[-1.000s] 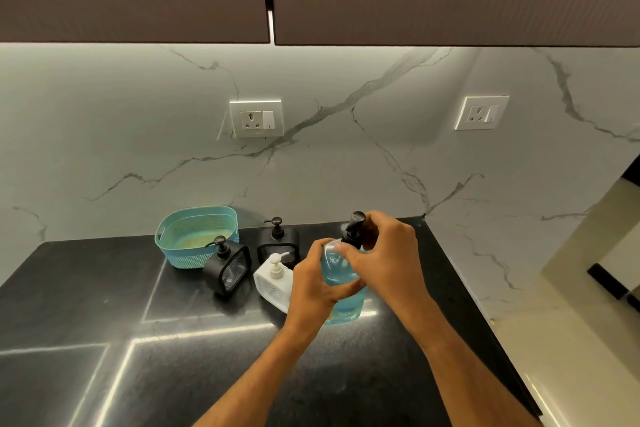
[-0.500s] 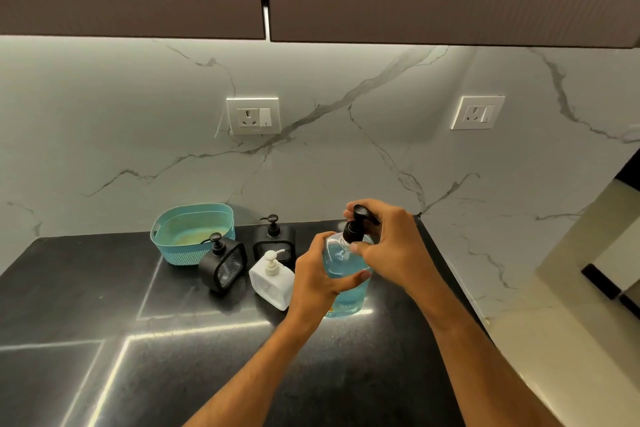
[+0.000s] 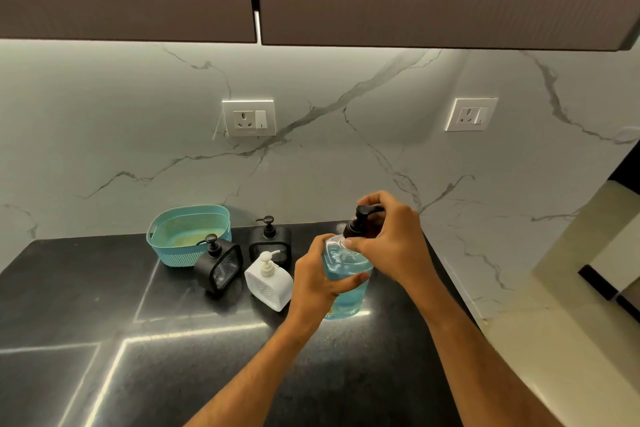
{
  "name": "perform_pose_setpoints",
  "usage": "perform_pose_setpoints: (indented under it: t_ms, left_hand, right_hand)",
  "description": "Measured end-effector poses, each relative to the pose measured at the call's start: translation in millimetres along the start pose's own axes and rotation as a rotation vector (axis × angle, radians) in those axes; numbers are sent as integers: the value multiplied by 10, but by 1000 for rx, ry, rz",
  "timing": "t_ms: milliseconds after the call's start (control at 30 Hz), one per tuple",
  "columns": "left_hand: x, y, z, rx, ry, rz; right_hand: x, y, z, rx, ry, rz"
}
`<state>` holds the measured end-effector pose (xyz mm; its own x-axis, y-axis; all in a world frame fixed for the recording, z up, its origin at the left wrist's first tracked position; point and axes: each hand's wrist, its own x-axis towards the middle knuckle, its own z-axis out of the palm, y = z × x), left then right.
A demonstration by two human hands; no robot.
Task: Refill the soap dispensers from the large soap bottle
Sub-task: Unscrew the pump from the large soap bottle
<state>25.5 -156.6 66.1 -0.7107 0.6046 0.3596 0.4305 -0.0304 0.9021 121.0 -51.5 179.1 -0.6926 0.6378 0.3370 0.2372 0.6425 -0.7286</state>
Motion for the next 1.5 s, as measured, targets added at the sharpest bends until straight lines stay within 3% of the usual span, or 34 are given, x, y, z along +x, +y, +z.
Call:
perform_pose_setpoints:
  t_ms: [133,533,1500]
  left_hand:
    - [-7,-12,5,8,-3,-21]
    - [18,-147,70,17,-49,-91]
    - [92,-186,173,-27,-65,-85]
  right_hand:
    - [85,-67,-132,39,-45,-54]
    - [213,-317,-497,22,94,-186]
    - [236,-384,-862,89,271,-155]
